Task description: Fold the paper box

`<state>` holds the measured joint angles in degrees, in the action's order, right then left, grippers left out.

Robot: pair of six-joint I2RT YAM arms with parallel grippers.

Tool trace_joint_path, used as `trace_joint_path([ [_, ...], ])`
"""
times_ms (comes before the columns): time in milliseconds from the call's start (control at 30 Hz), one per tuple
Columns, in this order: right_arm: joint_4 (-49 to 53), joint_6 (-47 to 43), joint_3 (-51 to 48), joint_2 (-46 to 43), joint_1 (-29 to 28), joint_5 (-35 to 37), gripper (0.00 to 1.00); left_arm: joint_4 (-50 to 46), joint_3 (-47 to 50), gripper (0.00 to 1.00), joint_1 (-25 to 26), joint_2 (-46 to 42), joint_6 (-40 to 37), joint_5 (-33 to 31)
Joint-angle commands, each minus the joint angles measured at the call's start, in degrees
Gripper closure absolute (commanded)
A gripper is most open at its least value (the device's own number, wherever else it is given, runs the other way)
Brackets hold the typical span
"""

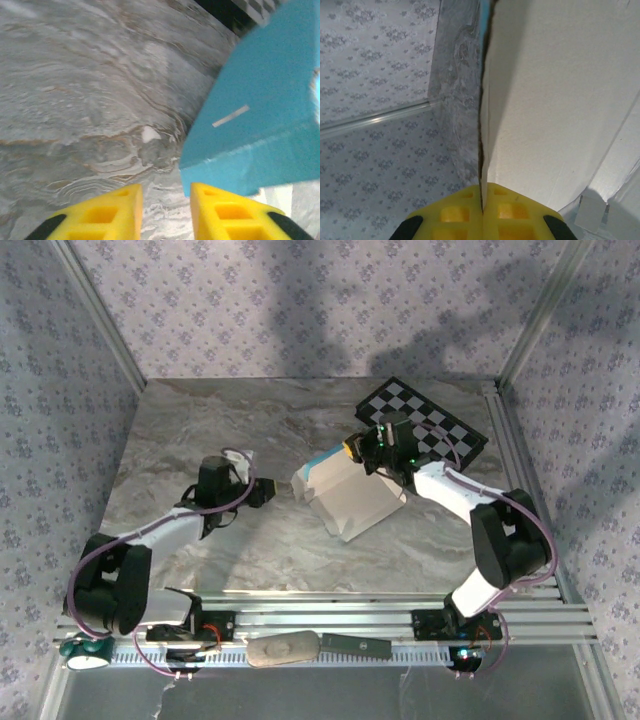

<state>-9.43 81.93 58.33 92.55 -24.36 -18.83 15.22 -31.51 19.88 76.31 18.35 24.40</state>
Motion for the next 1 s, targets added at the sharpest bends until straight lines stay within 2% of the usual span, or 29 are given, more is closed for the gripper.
trace_joint_path([
  [0, 2.7, -5.9, 2.9, 2.3, 1.0, -5.0, 1.00, 3.1, 0.5, 0.65, 2.8, 1.0, -10.7, 3.1],
  [100, 3.3, -7.2, 3.4, 3.3, 1.6, -7.2, 1.00, 5.3, 0.2, 0.63, 5.7, 3.2, -13.9, 0.9],
  [600, 4.4, -9.2, 5.2, 4.3, 2.9, -11.7, 1.00, 9.3, -3.8, 0.57, 11.2, 9.0, -18.1, -3.0],
  [967, 3.9, -8.9, 5.1, 5.0, 2.9, -12.5, 1.00, 8.3, -6.9, 0.52, 12.2, 11.1, -19.3, -4.5],
])
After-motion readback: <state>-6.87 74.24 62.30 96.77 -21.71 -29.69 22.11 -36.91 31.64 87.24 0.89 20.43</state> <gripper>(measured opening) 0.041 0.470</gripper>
